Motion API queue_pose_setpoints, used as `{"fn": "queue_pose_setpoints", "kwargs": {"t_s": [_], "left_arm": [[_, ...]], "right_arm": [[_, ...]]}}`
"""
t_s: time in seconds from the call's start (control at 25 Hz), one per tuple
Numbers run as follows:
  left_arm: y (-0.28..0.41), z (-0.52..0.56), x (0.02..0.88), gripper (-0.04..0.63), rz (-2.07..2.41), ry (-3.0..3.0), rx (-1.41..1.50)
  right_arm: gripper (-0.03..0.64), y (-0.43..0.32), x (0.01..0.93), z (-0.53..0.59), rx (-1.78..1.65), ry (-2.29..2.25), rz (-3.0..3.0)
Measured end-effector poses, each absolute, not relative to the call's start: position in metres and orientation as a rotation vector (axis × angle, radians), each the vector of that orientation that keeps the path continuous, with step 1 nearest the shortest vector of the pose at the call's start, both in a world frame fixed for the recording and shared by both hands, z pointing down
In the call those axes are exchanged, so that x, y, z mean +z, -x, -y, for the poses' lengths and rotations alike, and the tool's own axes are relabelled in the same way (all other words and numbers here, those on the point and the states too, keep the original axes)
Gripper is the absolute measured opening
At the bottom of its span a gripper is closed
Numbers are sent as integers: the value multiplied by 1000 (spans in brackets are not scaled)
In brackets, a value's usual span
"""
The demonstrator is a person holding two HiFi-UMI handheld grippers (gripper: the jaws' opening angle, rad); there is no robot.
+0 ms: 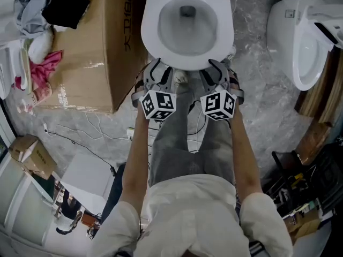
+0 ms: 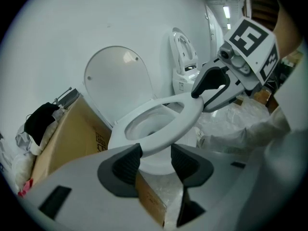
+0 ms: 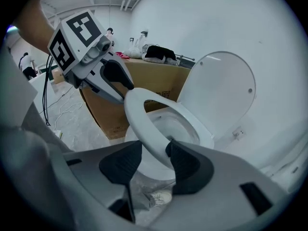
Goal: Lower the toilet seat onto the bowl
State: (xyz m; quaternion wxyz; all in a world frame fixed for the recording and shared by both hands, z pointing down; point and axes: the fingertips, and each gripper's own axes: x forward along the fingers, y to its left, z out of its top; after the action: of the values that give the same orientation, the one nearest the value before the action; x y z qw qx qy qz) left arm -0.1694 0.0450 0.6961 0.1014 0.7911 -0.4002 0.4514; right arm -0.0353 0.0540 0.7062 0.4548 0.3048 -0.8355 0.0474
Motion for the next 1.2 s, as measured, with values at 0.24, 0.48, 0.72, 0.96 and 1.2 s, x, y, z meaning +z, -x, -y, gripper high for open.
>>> {"fn": "queue_pose_setpoints", "kwargs": {"t_s": [0.24, 0.48, 0.72, 0.96, 1.2], "left_arm": [[170, -55, 721, 221, 1134, -2315, 1382], [170, -64, 745, 225, 1092, -2295, 1421], [171, -72, 769, 229, 1072, -2271, 1473], [171, -77, 792, 233, 1055, -2246, 1522], [171, -81, 813, 242, 1044, -2220, 1556]], "right_arm": [[204, 35, 732, -65, 131, -716, 2039], [210, 34, 756, -73, 131, -696, 2016], [213, 35, 781, -82, 122, -693, 1985], [218, 35, 804, -87, 105, -677, 1961], [223, 33, 825, -91, 88, -664, 1924]]}}
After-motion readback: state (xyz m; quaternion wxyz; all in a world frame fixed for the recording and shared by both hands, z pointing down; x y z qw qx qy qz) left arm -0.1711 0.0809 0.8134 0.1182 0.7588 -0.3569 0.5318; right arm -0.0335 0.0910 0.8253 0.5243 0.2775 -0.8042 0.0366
